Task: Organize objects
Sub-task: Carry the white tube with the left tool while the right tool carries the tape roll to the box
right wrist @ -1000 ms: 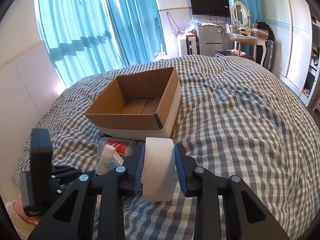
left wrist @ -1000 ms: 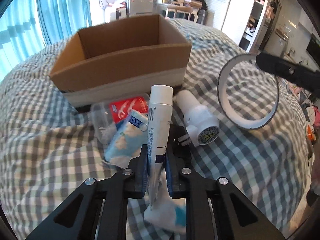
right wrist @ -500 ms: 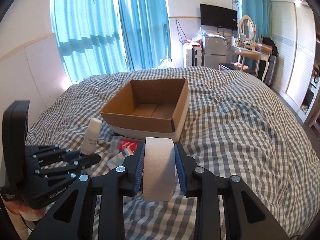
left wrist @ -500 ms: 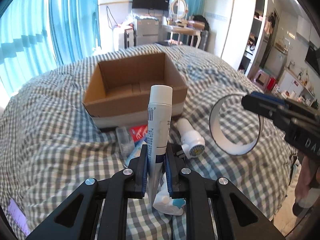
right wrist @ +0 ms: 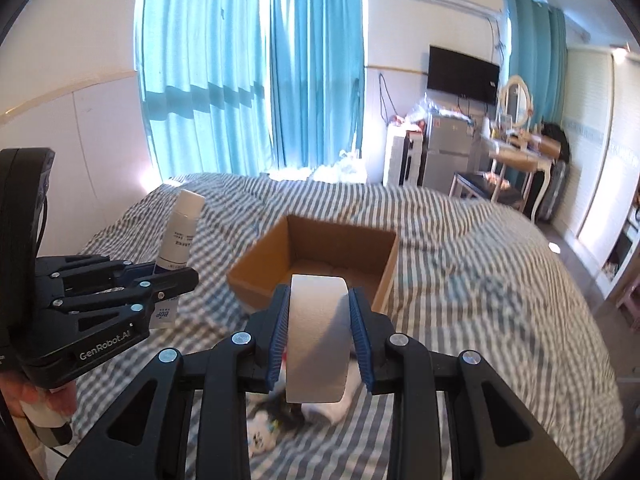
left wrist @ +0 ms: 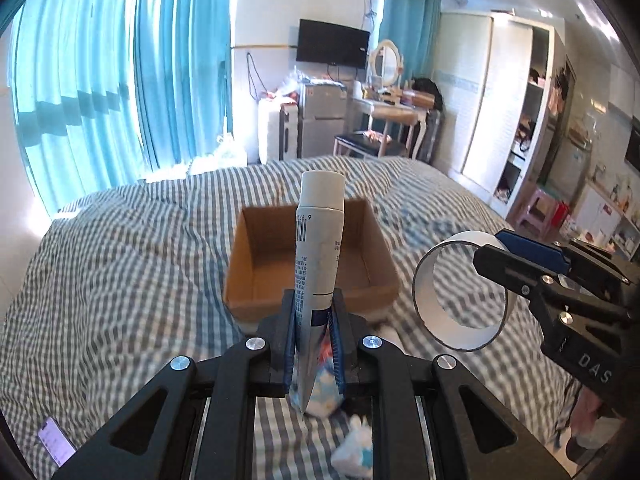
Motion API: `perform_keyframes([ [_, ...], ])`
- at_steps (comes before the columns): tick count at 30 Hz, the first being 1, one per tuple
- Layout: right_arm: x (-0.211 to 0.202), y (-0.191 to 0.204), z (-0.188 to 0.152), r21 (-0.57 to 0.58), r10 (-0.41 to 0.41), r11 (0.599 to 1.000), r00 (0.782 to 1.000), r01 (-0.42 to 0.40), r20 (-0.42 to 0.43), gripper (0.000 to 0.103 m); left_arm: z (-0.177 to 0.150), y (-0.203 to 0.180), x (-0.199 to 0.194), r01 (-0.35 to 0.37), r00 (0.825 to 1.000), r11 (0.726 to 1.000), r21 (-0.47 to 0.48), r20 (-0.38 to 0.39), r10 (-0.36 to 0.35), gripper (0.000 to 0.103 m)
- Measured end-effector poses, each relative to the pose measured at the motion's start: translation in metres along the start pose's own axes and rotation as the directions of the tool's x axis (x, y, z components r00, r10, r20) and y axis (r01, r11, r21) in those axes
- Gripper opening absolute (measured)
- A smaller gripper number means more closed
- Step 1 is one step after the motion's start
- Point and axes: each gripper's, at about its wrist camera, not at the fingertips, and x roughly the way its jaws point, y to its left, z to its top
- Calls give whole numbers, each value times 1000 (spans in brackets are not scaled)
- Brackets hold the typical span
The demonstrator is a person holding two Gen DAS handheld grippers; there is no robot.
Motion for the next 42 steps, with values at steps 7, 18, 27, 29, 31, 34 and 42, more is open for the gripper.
perform_keyframes([
  [7,25,-3,57,-23,-1,1000,999,2,44,29,55,15,22,-11,999,1000,-7,31,11,15],
  [18,101,-29,132,-2,-29,1000,999,29,41,29,120,33,89,-34,999,999,8,2,34,15],
  [27,196,-50,133,12,-22,1000,998,23,-66,29,132,48,177,-31,995,1000,2,-99,31,15],
  [29,216,-55,127,24,-14,1000,995,16,-96,29,127,51,194,-30,992,1000,-2,-121,29,15],
  [31,238,-60,118,34,-8,999,991,13,-135,29,121,54,212,-33,988,999,1,-148,33,15],
  [34,261,-63,106,29,-9,999,984,14,-178,29,107,56,230,-39,983,999,3,-181,39,15],
  [42,285,-63,82,9,2,1000,977,0,-214,29,89,60,264,-26,972,1000,-9,-235,23,15],
])
